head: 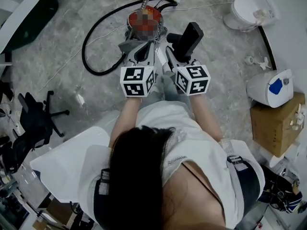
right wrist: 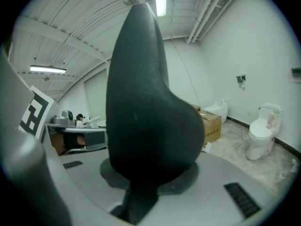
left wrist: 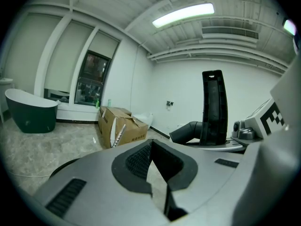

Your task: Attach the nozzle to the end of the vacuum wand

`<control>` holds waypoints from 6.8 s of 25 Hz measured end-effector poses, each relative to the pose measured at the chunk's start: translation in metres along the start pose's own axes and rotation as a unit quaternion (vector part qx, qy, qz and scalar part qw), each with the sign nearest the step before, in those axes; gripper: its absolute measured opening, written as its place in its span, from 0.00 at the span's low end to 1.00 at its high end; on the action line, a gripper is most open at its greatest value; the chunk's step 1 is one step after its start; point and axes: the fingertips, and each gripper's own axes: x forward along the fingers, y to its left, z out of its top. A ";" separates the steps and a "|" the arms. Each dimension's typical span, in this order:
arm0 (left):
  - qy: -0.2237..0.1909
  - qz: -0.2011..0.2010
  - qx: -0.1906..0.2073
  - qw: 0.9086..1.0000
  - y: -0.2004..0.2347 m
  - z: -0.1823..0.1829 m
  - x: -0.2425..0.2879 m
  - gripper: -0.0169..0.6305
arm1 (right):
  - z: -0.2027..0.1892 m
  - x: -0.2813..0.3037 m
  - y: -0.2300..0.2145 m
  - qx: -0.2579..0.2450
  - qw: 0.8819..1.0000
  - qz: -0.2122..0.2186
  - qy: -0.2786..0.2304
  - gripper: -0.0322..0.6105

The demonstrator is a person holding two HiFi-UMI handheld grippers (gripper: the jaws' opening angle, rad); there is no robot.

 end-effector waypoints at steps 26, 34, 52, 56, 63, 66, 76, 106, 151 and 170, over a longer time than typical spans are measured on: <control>0.018 0.044 -0.006 0.999 0.045 0.033 0.119 0.03 | 0.035 0.108 -0.076 0.004 0.998 0.040 0.039 0.20; 0.023 0.066 -0.010 0.997 0.057 0.048 0.161 0.03 | 0.051 0.138 -0.106 0.004 0.997 0.057 0.054 0.20; 0.032 0.109 -0.023 0.993 0.066 0.055 0.221 0.03 | 0.073 0.184 -0.157 -0.012 0.993 0.093 0.067 0.20; 0.038 0.120 -0.027 0.992 0.067 0.051 0.229 0.03 | 0.072 0.189 -0.168 -0.010 0.992 0.099 0.072 0.20; 0.041 0.135 -0.020 0.990 0.069 0.053 0.233 0.03 | 0.074 0.194 -0.177 -0.007 0.991 0.105 0.077 0.20; 0.027 0.140 -0.016 0.990 0.074 0.061 0.233 0.03 | 0.076 0.197 -0.175 -0.007 0.991 0.107 0.078 0.20; -0.003 0.151 0.002 0.989 0.084 0.076 0.236 0.03 | 0.077 0.204 -0.177 -0.009 0.990 0.113 0.080 0.20; 0.088 0.078 0.004 0.993 0.151 0.052 0.279 0.03 | 0.079 0.274 -0.161 -0.018 0.990 0.081 0.112 0.20; 0.240 -0.058 0.073 0.966 0.204 -0.043 0.350 0.43 | 0.083 0.327 -0.170 -0.002 0.992 0.025 0.127 0.20; 0.247 -0.076 0.080 0.963 0.215 -0.087 0.409 0.44 | 0.085 0.347 -0.205 0.001 0.985 0.069 0.161 0.20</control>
